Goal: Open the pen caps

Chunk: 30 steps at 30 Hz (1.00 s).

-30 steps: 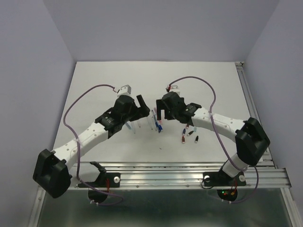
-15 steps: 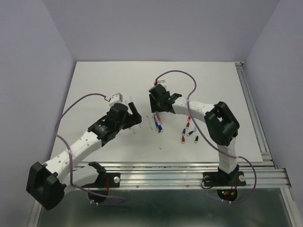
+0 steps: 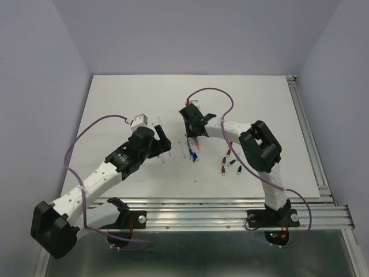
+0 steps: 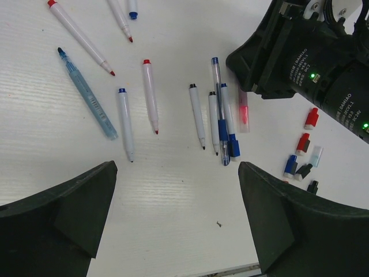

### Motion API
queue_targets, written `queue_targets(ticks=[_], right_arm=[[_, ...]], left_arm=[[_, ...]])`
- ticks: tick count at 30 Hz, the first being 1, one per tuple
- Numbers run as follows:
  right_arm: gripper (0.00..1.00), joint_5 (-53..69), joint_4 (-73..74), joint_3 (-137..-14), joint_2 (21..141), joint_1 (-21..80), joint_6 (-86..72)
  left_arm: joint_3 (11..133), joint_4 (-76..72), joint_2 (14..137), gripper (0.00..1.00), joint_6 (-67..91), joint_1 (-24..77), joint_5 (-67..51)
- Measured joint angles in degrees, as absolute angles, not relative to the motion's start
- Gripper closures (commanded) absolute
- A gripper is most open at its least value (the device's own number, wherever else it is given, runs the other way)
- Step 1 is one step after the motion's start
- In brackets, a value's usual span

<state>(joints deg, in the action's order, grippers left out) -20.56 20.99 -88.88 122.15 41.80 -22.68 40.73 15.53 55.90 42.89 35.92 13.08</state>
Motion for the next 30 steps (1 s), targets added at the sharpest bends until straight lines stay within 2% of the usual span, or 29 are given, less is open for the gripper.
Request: queue_targets(ticks=[4,8,10,12,22,30], right_arm=[[0.68,-20.21,20.69,-88.9,122.39,41.56,-22.92],[0.82,-19.44,20.47,-88.86,122.39,41.52,-23.77],[0.84,-19.27,20.14,-88.64,122.39,41.52,-24.01],[0.91,-19.31,19.11,-87.59,121.93,41.52,-24.25],[0.97,-19.88,13.89,-75.88,113.62,40.88,-20.82],[0.99,-15.59,10.59,-68.55,97.01,40.75,-20.91]], left_arm=[[40.73,15.53,55.9,0.01,42.89,35.92,13.08],[40.71,15.53,55.9,0.01,42.92,35.92,13.08],[40.71,15.51,55.9,0.01,42.92,35.92,13.08],[40.56,15.44,55.9,0.01,42.92,35.92,13.08],[38.7,10.76,54.98,0.01,40.71,35.92,7.44],[35.7,0.6,52.36,0.01,38.46,35.9,-2.0]])
